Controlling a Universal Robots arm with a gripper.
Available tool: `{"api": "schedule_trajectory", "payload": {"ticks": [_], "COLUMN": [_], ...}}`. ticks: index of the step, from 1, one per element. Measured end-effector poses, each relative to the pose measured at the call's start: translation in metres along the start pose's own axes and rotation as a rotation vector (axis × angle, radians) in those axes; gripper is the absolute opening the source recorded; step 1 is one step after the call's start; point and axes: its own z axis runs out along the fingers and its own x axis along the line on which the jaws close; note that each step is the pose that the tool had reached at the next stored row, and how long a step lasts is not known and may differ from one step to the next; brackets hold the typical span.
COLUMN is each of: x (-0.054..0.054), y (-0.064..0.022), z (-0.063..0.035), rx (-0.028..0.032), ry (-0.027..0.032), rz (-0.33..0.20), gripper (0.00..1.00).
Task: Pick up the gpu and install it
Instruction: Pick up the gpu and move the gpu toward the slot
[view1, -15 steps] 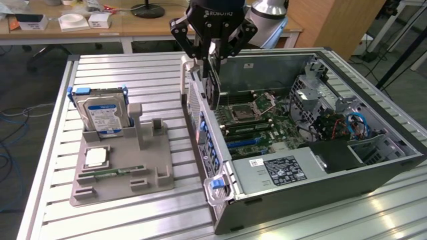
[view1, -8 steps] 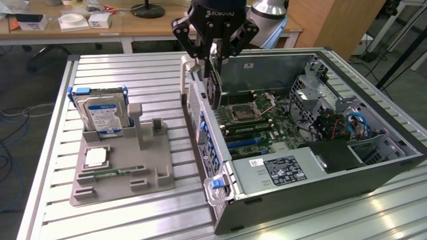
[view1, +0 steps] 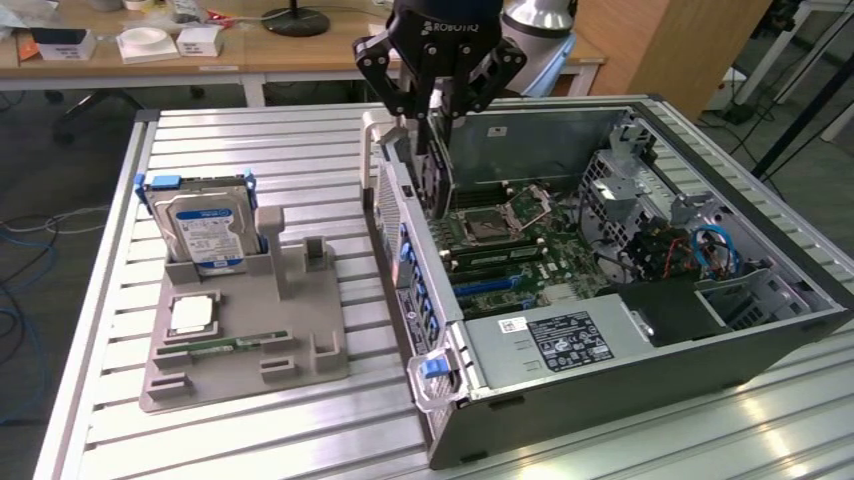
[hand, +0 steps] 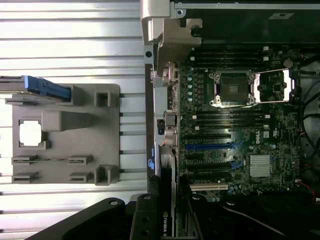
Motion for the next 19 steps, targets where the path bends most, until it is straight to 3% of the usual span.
{"api": "schedule_trajectory", "payload": {"ticks": [19], "x": [-0.024], "y": [0.0012], "z": [0.0006], "rx": [-0.0001], "ry": [0.0002], "rz": [-0.004], "gripper": [0.26]}}
